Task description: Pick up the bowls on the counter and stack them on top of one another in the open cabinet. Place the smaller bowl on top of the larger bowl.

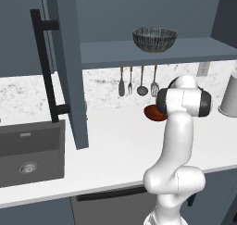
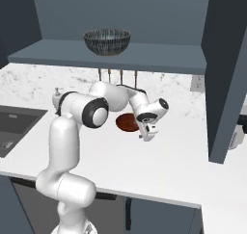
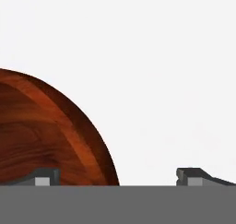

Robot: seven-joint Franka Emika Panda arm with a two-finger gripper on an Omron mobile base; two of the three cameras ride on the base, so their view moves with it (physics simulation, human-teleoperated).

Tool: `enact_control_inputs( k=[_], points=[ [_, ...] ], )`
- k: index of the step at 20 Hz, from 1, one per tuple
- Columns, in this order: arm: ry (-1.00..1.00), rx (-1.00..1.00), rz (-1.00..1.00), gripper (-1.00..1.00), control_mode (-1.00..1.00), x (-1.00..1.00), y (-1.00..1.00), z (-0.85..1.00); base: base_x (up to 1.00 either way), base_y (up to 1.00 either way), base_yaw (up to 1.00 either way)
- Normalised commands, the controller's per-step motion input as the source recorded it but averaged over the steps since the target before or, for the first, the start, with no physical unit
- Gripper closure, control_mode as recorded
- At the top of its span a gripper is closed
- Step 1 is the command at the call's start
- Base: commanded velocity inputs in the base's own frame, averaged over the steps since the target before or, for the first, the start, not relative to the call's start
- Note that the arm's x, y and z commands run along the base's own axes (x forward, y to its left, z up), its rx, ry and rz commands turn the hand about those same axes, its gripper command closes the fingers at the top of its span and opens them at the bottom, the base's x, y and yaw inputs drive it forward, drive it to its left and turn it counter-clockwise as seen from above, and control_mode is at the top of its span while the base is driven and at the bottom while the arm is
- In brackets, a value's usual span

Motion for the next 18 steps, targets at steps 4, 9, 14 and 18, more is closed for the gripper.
enact_control_inputs(
  k=[4,9,14,18],
  points=[
    [0.00,0.00,0.00,-1.00,-1.00,0.29,0.00,-0.25,0.00,0.00,0.00],
    [0.00,0.00,0.00,1.00,-1.00,0.25,0.12,-0.21,0.00,0.00,0.00],
    [0.00,0.00,0.00,1.00,-1.00,0.14,0.16,-0.22,0.00,0.00,0.00],
    [0.00,0.00,0.00,1.00,-1.00,0.00,0.01,-0.11,0.00,0.00,0.00]
  ],
)
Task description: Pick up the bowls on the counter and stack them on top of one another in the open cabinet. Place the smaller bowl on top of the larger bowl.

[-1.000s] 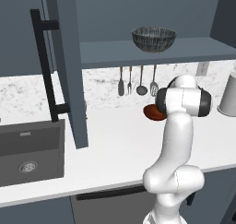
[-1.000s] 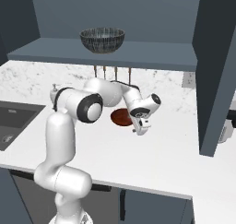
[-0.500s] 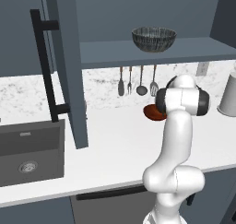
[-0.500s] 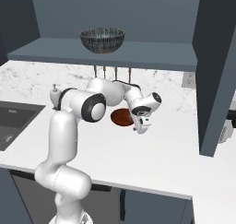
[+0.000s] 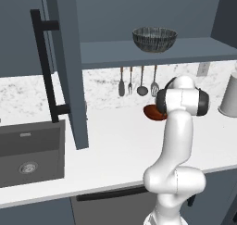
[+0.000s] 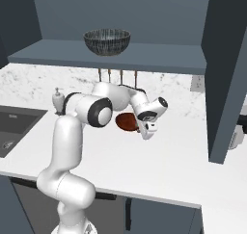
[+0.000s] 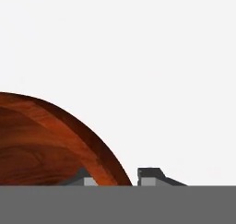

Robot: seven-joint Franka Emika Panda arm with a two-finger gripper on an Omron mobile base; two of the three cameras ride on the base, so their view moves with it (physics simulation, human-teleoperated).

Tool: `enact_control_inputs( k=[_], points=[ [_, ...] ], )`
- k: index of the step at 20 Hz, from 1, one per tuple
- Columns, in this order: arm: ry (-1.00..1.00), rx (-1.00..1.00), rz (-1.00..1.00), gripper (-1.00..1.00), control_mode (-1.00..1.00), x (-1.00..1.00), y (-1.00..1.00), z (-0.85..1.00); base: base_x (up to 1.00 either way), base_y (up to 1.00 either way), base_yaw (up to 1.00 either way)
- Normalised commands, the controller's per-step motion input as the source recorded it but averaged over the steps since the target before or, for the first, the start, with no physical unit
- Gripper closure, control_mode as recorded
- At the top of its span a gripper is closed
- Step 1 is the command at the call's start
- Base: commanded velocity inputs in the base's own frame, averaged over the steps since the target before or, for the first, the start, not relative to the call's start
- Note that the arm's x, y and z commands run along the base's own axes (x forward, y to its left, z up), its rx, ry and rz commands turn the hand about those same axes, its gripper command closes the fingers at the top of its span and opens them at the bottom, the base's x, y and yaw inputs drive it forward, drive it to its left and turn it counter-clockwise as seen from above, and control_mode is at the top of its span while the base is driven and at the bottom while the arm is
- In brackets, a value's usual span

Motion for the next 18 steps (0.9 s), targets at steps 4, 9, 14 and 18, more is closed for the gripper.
enact_control_inputs(
  k=[4,9,14,18],
  points=[
    [-0.01,0.00,-0.05,1.00,-1.00,-0.40,-0.12,0.00,0.00,0.00,0.00],
    [-0.08,0.00,-0.09,1.00,-1.00,-0.74,-0.13,0.00,0.00,0.00,0.00],
    [-0.12,0.00,-0.08,1.00,-1.00,-0.93,0.00,0.16,0.00,0.00,0.00],
    [-0.12,0.00,-0.06,1.00,-1.00,-1.00,0.00,0.27,0.00,0.00,0.00]
  ],
)
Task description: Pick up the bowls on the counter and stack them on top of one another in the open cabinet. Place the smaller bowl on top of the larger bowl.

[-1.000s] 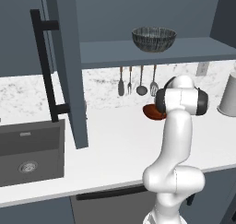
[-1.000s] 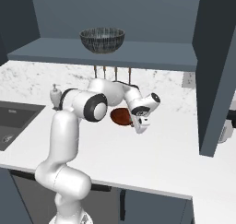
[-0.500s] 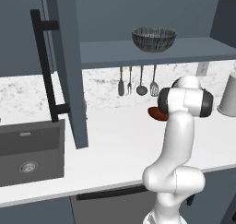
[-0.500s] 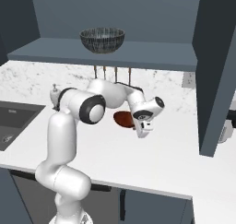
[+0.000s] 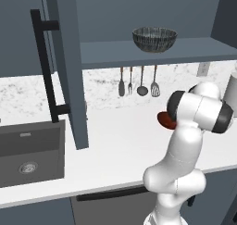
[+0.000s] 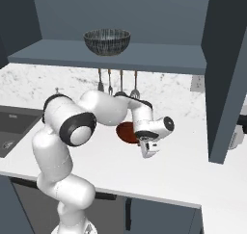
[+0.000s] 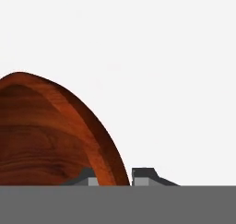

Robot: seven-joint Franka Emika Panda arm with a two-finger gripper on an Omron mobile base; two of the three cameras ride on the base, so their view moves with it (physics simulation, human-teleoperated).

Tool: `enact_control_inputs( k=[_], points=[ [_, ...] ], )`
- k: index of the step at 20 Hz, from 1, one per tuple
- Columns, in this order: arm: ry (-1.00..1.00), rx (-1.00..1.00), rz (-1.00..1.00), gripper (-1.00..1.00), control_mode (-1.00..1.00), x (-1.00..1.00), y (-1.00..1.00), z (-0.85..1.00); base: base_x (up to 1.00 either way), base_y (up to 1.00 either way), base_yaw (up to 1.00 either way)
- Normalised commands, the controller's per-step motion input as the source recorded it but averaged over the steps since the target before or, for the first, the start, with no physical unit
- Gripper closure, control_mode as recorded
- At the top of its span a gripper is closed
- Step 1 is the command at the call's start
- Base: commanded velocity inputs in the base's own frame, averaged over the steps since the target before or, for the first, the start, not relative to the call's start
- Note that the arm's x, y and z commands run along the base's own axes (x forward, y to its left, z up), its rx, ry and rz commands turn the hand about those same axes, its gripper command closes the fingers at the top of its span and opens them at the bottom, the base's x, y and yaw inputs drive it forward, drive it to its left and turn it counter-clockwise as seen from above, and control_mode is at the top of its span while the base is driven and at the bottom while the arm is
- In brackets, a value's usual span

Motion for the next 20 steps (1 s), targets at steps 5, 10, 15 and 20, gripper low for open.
enact_control_inputs(
  k=[5,10,15,20],
  points=[
    [-0.14,0.00,-0.04,1.00,-1.00,-1.00,0.00,0.52,0.00,0.00,0.00],
    [-0.16,-0.03,-0.06,1.00,-1.00,-0.78,0.12,0.80,0.00,0.00,0.00],
    [-0.08,0.00,-0.05,1.00,-1.00,-0.62,0.02,1.00,0.00,0.00,0.00],
    [0.00,0.00,-0.05,1.00,-1.00,-0.44,0.01,1.00,0.00,0.00,0.00]
  ],
)
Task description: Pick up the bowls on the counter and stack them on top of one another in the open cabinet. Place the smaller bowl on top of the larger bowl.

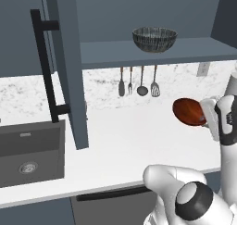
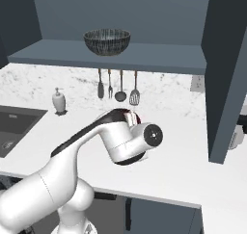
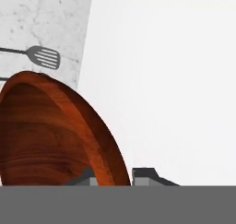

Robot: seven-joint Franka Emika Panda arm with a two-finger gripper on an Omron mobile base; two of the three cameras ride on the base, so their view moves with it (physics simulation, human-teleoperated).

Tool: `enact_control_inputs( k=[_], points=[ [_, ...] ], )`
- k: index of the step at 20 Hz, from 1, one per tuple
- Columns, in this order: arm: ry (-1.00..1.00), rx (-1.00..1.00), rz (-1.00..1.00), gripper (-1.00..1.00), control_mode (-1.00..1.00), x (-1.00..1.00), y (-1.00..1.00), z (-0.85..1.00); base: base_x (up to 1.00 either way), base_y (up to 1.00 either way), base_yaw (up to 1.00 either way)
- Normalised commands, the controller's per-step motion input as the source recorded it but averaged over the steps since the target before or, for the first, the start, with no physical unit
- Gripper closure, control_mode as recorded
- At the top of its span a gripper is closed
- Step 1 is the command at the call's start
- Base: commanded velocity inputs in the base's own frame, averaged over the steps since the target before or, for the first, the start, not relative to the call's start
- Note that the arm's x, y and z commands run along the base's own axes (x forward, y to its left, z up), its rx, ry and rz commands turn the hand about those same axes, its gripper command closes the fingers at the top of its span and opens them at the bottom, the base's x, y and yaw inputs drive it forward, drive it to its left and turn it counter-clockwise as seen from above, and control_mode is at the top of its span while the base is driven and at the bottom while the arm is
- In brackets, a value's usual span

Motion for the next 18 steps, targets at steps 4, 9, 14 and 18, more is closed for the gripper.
enact_control_inputs(
  k=[4,9,14,18],
  points=[
    [0.00,0.00,-0.01,1.00,-1.00,-0.37,0.00,1.00,0.00,0.00,0.00],
    [-0.02,0.01,0.00,1.00,-1.00,-0.38,0.01,0.97,0.00,0.00,0.00],
    [-0.03,0.00,-0.01,1.00,-1.00,-0.28,0.06,1.00,0.00,0.00,0.00],
    [-0.12,0.00,-0.01,1.00,-1.00,-0.18,0.04,0.91,0.00,0.00,0.00]
  ],
)
